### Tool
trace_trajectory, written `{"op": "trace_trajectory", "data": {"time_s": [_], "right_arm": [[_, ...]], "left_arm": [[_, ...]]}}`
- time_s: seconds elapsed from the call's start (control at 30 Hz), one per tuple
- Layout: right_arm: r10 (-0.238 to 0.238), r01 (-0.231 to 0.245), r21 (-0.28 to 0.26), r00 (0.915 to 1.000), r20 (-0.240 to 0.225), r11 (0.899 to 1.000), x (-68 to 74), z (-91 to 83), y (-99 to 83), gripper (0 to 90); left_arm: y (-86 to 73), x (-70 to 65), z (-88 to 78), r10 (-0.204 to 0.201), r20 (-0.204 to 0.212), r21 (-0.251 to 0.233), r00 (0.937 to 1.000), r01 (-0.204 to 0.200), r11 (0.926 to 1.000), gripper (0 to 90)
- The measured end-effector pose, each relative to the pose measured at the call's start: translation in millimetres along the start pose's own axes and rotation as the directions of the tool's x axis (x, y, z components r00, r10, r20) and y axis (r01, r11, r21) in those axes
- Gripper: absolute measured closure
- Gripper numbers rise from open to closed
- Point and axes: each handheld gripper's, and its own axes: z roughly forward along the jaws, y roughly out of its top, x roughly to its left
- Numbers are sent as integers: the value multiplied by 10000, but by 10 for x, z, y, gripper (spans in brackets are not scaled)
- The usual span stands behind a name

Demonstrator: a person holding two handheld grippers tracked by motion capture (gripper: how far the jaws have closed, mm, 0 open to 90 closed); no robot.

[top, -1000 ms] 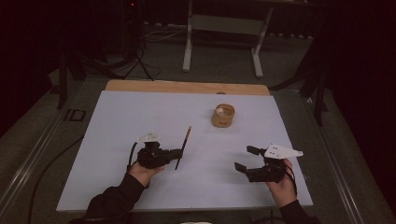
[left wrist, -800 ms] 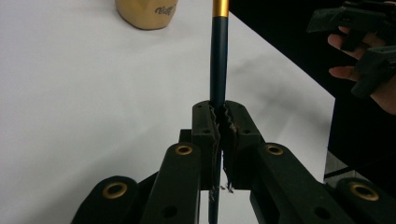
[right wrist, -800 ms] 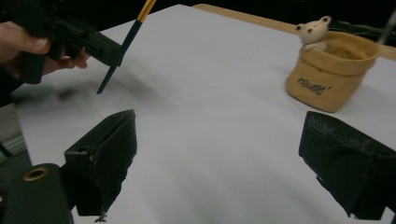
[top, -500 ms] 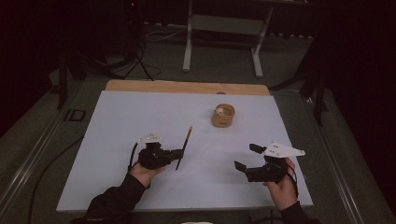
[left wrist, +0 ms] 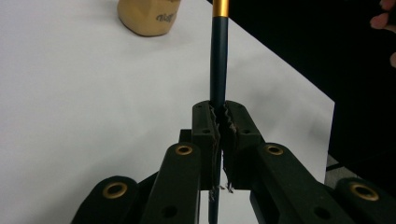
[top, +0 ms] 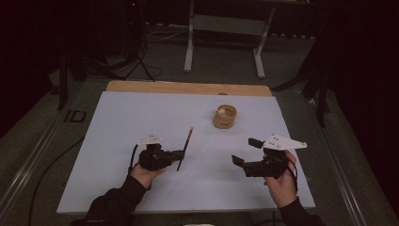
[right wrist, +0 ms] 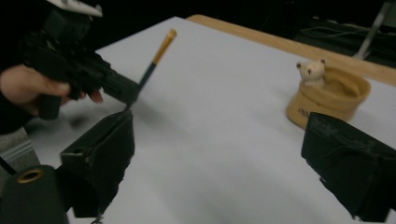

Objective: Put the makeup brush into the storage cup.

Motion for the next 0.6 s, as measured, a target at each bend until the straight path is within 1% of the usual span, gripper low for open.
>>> {"op": "trace_trajectory", "data": {"time_s": [0.03, 0.07, 0.13, 0.17, 0.23, 0.3, 0.37, 0.4, 0.43, 0.47, 0.53, 0.6], "right_arm": [[-21, 21, -1, 10000, -60, 10000, 6, 5, 37, 96], [-66, 65, -127, 10000, -62, 9999, 21, 8, 79, 96], [-168, 166, -184, 9998, -111, 9997, 39, 21, 137, 96], [-215, 213, -207, 9997, -66, 9996, 51, 32, 169, 96], [-248, 243, -329, 9996, -141, 9992, 72, 57, 227, 96], [-285, 275, -408, 9993, -236, 9988, 96, 91, 281, 96], [-403, 397, -405, 9991, -151, 9984, 134, 129, 326, 97], [-470, 469, -298, 9989, -38, 9985, 159, 158, 342, 97], [-533, 533, -146, 9986, 50, 9985, 184, 191, 354, 97], [-523, 524, -125, 9986, 60, 9985, 205, 218, 361, 97], [-355, 355, -118, 9994, 7, 9993, 234, 278, 384, 97], [-174, 176, -277, 9998, 68, 9995, 252, 314, 411, 97]], "left_arm": [[-1, -3, -3, 85, 20, -60, 10000, -85, 9999, 845], [-1, -3, -5, 108, 46, -62, 9999, -108, 9999, 845], [-8, 1, -5, 6, 189, -113, 9998, -4, 9999, 845], [-10, 1, -2, 18, 144, -98, 9999, -16, 10000, 845], [-11, 6, 0, -48, 184, -103, 9998, 50, 9999, 845], [-10, 4, -1, -21, 121, -128, 9999, 23, 9999, 845], [-12, 2, -3, -27, 99, -148, 9999, 29, 9999, 845], [-15, 0, -1, 49, 83, -110, 10000, -48, 9999, 845], [-18, 0, 1, 43, 66, -58, 10000, -42, 10000, 845], [-22, 0, 2, -62, 83, -53, 9999, 62, 10000, 845], [-28, 1, 7, -10, 56, -40, 10000, 10, 10000, 845], [-25, 7, 2, -84, 105, -77, 9999, 85, 9999, 846]]}}
